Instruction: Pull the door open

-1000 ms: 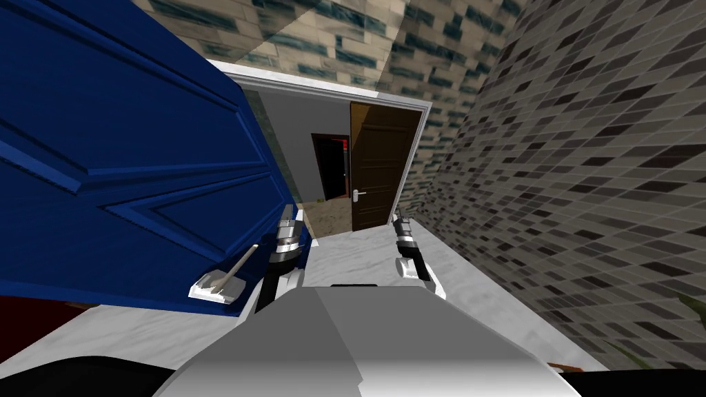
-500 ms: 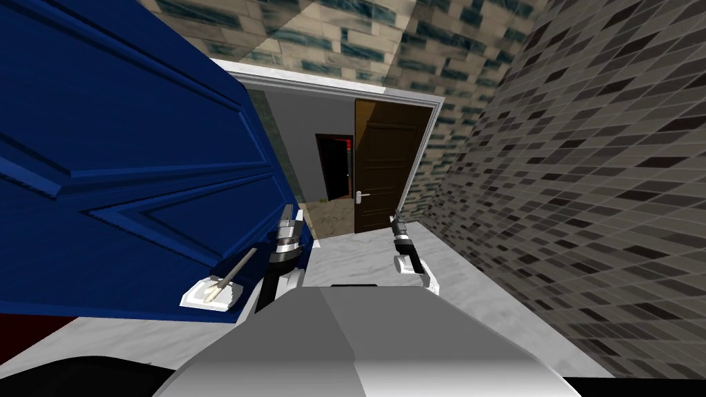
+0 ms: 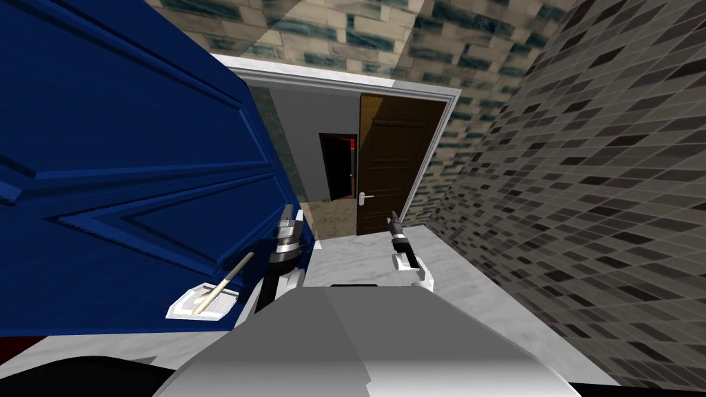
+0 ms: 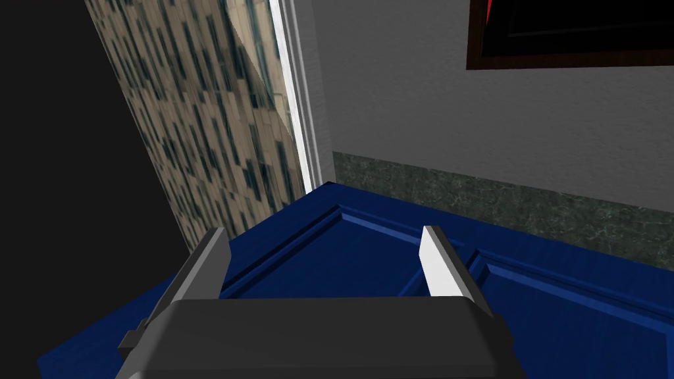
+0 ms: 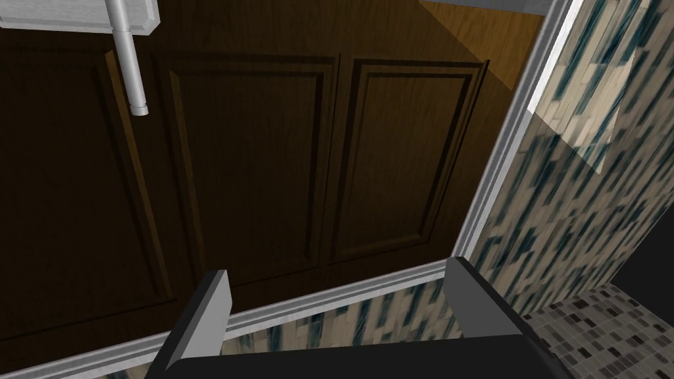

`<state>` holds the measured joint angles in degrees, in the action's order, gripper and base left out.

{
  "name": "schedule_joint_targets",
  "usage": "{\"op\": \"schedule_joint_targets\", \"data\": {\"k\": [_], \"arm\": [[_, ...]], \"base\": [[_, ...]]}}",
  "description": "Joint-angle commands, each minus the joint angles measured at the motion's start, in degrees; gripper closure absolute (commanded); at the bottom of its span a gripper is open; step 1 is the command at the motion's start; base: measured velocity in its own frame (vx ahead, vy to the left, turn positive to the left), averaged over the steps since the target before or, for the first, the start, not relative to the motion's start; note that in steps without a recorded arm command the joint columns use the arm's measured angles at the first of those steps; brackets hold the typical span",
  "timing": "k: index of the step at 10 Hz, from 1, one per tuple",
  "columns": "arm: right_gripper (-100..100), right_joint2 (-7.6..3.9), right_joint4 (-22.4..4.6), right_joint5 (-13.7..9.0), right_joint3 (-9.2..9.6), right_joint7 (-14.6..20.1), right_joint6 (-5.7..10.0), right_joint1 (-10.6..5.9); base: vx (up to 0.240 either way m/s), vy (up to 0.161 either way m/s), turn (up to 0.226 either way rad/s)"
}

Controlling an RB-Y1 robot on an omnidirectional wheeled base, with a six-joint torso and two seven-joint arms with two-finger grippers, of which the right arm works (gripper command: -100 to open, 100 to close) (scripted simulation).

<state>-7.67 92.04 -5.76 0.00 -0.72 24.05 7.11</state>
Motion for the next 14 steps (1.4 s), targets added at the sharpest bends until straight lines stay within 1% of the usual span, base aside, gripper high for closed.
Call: {"op": "schedule_joint_targets", "data": {"k": [1,7,14], "arm": [[-100,-0.57,-2.66,-0.3,0.01,0.54,-0.41,-1.52],[-100,-2.61,-12.2,-1.33,0.18,2.4,-1.28,-6.76],[-100,-4.66,-22.17,-2.41,0.35,4.35,-2.2,-12.22]], "base": [[0.094,0.0,0.102],[0.104,0.002,0.082],[0.102,-0.012,0.074]]}}
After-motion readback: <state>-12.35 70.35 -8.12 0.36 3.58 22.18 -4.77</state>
